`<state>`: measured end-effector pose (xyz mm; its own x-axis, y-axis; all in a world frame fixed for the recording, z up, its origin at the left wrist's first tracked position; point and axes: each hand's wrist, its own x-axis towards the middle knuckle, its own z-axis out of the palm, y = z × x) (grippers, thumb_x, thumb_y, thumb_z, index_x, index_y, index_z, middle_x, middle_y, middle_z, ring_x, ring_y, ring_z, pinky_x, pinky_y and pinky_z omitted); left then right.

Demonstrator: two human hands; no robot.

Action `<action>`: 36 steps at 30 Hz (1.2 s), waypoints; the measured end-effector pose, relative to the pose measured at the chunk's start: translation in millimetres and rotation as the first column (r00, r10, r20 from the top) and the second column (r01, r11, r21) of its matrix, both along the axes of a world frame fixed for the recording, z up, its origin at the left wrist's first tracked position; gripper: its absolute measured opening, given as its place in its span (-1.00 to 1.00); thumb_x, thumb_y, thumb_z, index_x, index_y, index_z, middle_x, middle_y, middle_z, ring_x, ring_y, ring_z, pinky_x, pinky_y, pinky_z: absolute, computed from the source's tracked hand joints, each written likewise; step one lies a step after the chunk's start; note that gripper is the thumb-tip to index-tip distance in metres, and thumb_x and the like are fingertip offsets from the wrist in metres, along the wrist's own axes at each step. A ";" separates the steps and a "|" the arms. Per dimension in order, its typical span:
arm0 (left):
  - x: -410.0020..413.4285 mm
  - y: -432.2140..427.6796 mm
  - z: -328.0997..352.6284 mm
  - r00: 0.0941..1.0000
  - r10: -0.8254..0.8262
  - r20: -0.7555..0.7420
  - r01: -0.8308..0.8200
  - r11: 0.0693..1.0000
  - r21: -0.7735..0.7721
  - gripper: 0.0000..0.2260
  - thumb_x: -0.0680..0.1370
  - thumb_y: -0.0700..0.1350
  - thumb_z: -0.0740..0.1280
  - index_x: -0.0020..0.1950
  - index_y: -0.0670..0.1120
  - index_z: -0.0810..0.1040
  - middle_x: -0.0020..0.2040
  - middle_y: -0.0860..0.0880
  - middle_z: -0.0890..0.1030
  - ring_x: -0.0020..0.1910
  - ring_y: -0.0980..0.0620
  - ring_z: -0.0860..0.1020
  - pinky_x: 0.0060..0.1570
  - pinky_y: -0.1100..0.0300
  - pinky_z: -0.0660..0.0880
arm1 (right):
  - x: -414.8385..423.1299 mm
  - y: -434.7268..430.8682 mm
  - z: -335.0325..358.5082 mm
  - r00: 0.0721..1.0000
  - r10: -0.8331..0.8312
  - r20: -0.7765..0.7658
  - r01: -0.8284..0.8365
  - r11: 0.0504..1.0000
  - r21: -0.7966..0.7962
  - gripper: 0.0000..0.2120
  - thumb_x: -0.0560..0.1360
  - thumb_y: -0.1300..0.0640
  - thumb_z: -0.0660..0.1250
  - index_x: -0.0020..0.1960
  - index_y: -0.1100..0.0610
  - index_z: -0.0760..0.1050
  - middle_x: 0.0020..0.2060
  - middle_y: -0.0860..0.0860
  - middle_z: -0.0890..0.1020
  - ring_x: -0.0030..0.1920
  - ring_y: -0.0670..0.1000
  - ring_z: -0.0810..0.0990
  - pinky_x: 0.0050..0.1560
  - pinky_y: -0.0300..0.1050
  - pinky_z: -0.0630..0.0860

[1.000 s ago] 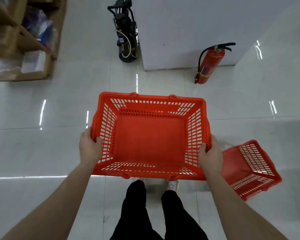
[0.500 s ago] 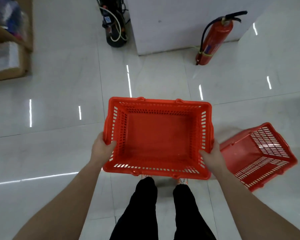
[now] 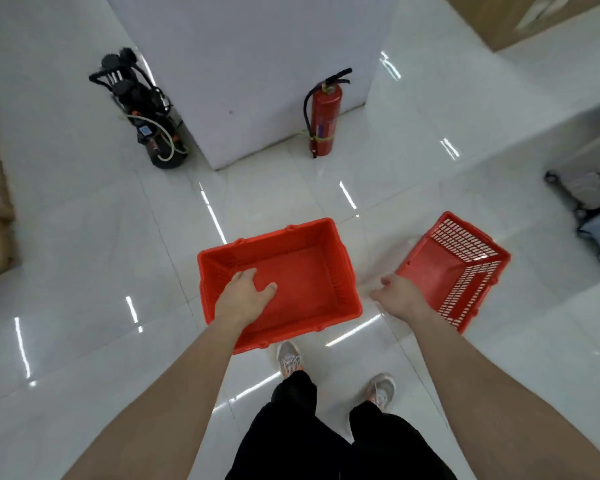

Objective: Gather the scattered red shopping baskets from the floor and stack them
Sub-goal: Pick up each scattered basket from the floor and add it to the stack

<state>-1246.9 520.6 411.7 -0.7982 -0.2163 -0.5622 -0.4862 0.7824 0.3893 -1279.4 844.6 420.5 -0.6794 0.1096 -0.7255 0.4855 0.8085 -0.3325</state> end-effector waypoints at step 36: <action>-107.5 509.3 -51.3 0.921 -0.388 0.016 0.388 0.921 -0.035 -0.29 0.47 0.18 0.38 0.51 -0.16 0.32 0.42 -0.15 0.46 0.37 -0.13 0.44 0.29 -0.04 0.37 | 94.6 500.0 -48.6 0.871 -0.491 -0.019 0.491 0.869 0.060 -0.34 0.51 -0.08 0.34 0.52 0.15 0.26 0.39 0.16 0.43 0.33 0.18 0.46 0.25 0.08 0.46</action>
